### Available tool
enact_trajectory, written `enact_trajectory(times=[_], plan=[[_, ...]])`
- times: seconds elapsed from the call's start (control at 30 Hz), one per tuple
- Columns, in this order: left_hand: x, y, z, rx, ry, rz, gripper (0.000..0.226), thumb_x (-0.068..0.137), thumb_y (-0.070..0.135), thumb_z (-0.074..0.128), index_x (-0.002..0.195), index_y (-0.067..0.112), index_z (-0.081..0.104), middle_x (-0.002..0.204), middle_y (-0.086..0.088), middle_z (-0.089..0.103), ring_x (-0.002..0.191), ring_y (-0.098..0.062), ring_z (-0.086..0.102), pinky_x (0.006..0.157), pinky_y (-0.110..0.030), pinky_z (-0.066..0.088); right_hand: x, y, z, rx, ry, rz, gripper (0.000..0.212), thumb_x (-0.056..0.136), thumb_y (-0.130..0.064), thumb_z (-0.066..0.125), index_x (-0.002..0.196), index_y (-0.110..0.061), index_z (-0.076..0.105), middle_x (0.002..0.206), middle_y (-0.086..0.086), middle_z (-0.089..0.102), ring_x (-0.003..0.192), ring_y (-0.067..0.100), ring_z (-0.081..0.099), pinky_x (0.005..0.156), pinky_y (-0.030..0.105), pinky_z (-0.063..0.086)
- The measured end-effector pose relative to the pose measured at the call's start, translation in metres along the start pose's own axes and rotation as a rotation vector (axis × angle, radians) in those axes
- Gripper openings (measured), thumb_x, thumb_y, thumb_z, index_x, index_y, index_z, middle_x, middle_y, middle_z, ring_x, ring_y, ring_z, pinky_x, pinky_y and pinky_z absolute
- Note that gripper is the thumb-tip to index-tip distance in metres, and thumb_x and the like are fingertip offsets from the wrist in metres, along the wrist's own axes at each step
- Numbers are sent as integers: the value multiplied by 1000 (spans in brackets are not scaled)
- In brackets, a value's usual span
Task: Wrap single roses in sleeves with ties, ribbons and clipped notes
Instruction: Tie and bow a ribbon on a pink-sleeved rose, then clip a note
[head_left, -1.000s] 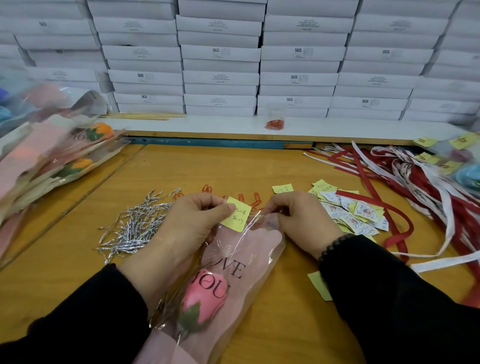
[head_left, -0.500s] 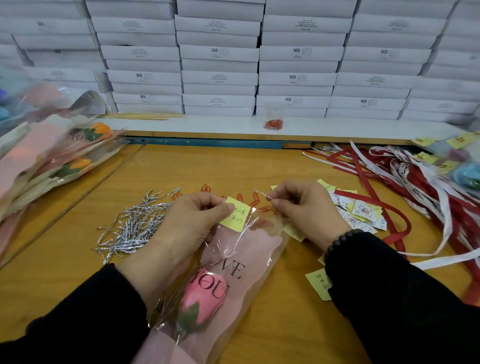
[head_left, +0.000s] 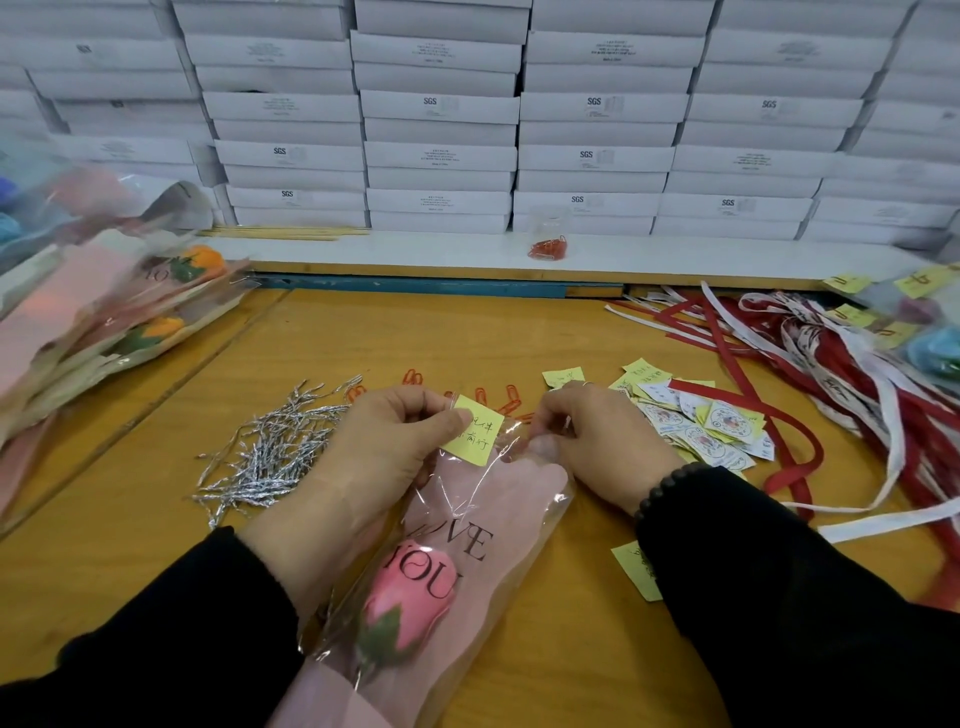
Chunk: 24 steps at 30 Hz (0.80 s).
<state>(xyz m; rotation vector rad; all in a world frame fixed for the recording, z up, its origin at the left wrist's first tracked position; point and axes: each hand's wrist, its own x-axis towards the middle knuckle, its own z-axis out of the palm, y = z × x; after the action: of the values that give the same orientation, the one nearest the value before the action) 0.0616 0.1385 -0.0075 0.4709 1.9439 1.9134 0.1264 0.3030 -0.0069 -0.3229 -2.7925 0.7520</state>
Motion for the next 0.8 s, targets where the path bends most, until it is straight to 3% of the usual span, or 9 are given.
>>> enact_trajectory(times=[0.2, 0.3, 0.4, 0.53, 0.63, 0.8], plan=[[0, 0, 0, 23, -1, 5, 16, 84, 4, 63, 68, 6, 61, 73, -20, 55, 48, -16, 36, 40, -19, 30, 0, 4, 1, 122, 6, 38, 15, 81, -11, 67, 74, -19, 58, 70, -11, 52, 64, 2, 46, 52, 10, 31], [1, -1, 0, 14, -3, -2, 16, 84, 4, 64, 68, 6, 62, 75, -22, 56, 53, -22, 39, 45, -22, 32, 2, 5, 0, 323, 30, 80, 23, 79, 4, 64, 74, -19, 61, 69, -4, 57, 63, 6, 52, 58, 15, 43], [2, -1, 0, 9, -2, -6, 16, 83, 4, 65, 67, 7, 62, 73, -21, 57, 53, -22, 40, 45, -24, 32, 2, 5, -2, 462, 23, 103, 31, 85, 6, 57, 83, -23, 67, 73, -2, 62, 58, -7, 57, 56, 12, 48], [2, -1, 0, -4, 2, -16, 12, 83, 4, 65, 71, 5, 63, 81, -26, 58, 68, -28, 41, 53, -28, 31, 2, 5, -3, 540, 34, 129, 26, 84, -1, 63, 76, -24, 69, 84, 2, 69, 75, 15, 64, 73, 31, 55], [1, -1, 0, 21, 0, -12, 12, 83, 5, 65, 71, 5, 62, 72, -20, 57, 52, -20, 39, 43, -22, 31, 2, 4, -3, 549, 53, 111, 16, 80, -5, 69, 73, -20, 70, 82, 6, 70, 73, 16, 64, 71, 28, 55], [0, 1, 2, 19, -3, -17, 13, 84, 4, 64, 71, 5, 61, 72, -19, 56, 50, -16, 38, 42, -20, 31, 3, 5, -2, 571, 91, 101, 14, 82, -11, 69, 72, -20, 69, 68, -3, 67, 52, -1, 58, 54, 11, 48]])
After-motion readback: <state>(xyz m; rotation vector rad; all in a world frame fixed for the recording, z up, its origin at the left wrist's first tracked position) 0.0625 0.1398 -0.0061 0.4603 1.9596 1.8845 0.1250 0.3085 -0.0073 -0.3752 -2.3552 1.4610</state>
